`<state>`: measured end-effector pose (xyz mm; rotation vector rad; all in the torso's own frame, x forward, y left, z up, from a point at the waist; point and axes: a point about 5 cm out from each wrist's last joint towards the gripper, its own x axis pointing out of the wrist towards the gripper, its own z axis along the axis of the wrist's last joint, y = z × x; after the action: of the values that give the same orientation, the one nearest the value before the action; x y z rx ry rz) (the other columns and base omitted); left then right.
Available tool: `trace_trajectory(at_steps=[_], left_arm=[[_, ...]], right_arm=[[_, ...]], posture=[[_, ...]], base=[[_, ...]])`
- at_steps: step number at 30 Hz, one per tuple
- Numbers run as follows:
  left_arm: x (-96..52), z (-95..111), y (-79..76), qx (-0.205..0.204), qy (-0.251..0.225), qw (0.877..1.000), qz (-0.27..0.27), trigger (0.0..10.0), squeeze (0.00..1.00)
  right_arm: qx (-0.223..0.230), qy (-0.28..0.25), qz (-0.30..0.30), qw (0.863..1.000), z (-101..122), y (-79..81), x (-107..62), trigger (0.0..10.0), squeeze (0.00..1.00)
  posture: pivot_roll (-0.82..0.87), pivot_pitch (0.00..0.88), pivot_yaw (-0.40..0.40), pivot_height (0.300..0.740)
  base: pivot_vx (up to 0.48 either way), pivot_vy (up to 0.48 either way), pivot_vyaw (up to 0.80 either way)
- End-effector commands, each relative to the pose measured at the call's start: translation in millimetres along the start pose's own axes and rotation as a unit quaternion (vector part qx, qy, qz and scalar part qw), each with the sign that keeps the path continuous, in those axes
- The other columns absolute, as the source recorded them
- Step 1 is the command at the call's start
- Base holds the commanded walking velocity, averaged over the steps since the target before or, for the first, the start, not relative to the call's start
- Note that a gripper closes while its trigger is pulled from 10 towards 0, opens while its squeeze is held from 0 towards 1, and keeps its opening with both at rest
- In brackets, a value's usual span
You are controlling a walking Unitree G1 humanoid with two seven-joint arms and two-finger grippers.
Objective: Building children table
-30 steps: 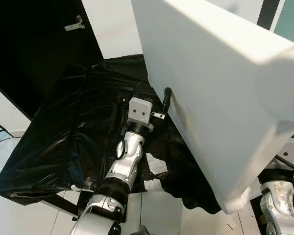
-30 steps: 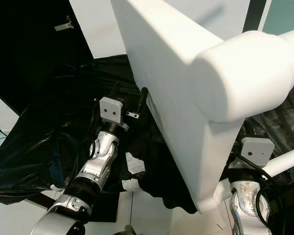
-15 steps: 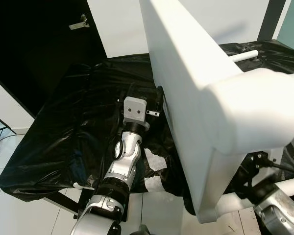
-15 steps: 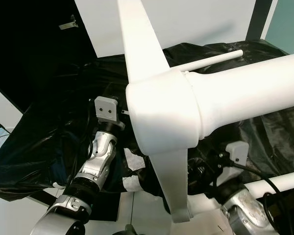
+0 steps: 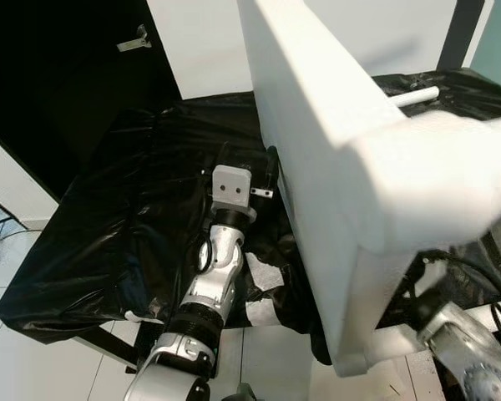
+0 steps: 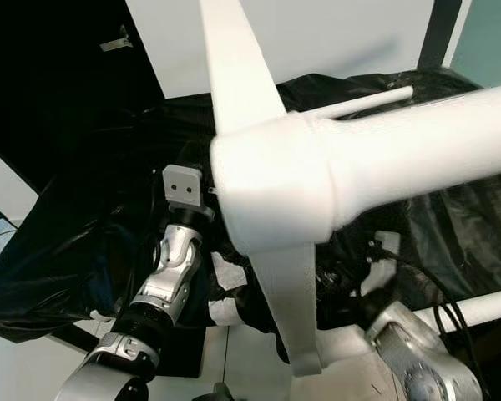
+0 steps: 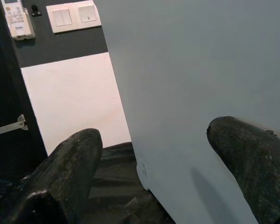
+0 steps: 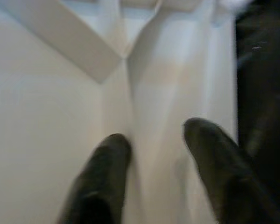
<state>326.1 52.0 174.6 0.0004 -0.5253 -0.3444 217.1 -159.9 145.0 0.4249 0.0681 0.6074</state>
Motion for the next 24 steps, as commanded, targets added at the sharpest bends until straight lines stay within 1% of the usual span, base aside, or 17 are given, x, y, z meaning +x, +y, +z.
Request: trace_trajectory(at_steps=[1,5,8,10,11,13,14,15,16,17,20,21,22,24], left_arm=[[-0.4,2.8,-0.8,0.011,-0.01,1.0,-0.01,10.0,0.0],[-1.4,3.3,0.8,0.013,-0.011,1.0,-0.007,10.0,0.0],[-1.4,3.7,1.0,0.014,-0.012,1.0,-0.007,10.0,0.0],[-1.3,4.3,1.0,0.015,-0.014,1.0,-0.007,10.0,0.0],[-1.3,4.3,1.0,0.015,-0.014,1.0,-0.007,10.0,0.0],[-1.3,4.6,-0.1,0.015,-0.015,1.0,-0.008,10.0,0.0],[-1.3,4.6,-0.1,0.015,-0.015,1.0,-0.008,10.0,0.0],[-1.4,4.6,-0.7,0.015,-0.015,1.0,-0.009,10.0,0.0],[-1.4,4.5,-2.2,0.014,-0.015,1.0,-0.012,10.0,0.0],[-1.4,4.5,-2.2,0.014,-0.015,1.0,-0.012,10.0,0.0],[-1.1,4.3,-5.4,0.012,-0.015,1.0,-0.017,10.0,0.0],[-0.9,4.4,-5.9,0.012,-0.015,1.0,-0.017,10.0,0.0],[-0.9,4.4,-5.9,0.012,-0.015,1.0,-0.017,10.0,0.0],[-0.9,4.7,-6.3,0.012,-0.015,1.0,-0.018,10.0,0.0]], right_arm=[[0.032,0.025,-0.003,0.999,-13.1,-5.9,5.5,0.0,0.0],[0.046,0.028,0.004,0.999,-15.2,-10.3,14.9,0.0,0.0],[0.047,0.024,0.004,0.999,-13.4,-12.6,19.6,0.0,0.0],[0.04,0.014,-0.01,0.999,-8.4,-22.1,29.7,0.0,0.0],[0.04,0.014,-0.01,0.999,-8.4,-22.1,29.7,0.0,0.0],[0.03,0.004,-0.029,0.999,-2.9,-34.2,41.0,0.0,0.0],[0.03,0.004,-0.029,0.999,-2.9,-34.2,41.0,0.0,0.0],[0.026,0.001,-0.034,0.999,-0.8,-38.3,45.3,0.0,0.0],[0.025,-0.005,-0.041,0.999,2.8,-44.5,53.6,0.0,0.0],[0.025,-0.005,-0.041,0.999,2.8,-44.5,53.6,0.0,0.0],[0.026,-0.015,-0.056,0.998,11.4,-58.8,75.9,0.0,0.0],[0.025,-0.018,-0.058,0.998,13.7,-61.8,80.6,0.0,0.0],[0.025,-0.018,-0.058,0.998,13.7,-61.8,80.6,0.0,0.0],[0.024,-0.022,-0.064,0.997,18.2,-66.9,87.7,0.0,0.0]], posture=[[0.08,0.0,0.111,0.74],[0.09,0.0,0.108,0.74],[0.1,0.0,0.108,0.74],[0.1,0.0,0.11,0.74],[0.1,0.0,0.11,0.74],[0.09,0.0,0.112,0.74],[0.09,0.0,0.112,0.74],[0.09,0.0,0.112,0.74],[0.09,0.0,0.116,0.74],[0.09,0.0,0.116,0.74],[0.09,0.0,0.119,0.74],[0.1,0.0,0.117,0.74],[0.1,0.0,0.117,0.74],[0.1,0.0,0.113,0.74]], base=[[0.0,0.0,0.0],[0.0,0.0,0.0],[0.0,0.0,0.0],[0.0,0.0,0.0],[0.0,0.0,0.0],[0.0,0.0,0.0],[0.0,0.0,0.0],[0.0,0.0,0.0],[0.0,0.0,0.0],[0.0,0.0,0.0],[0.0,0.0,0.0],[0.0,0.0,0.0],[0.0,0.0,0.0],[0.0,0.0,0.0]])
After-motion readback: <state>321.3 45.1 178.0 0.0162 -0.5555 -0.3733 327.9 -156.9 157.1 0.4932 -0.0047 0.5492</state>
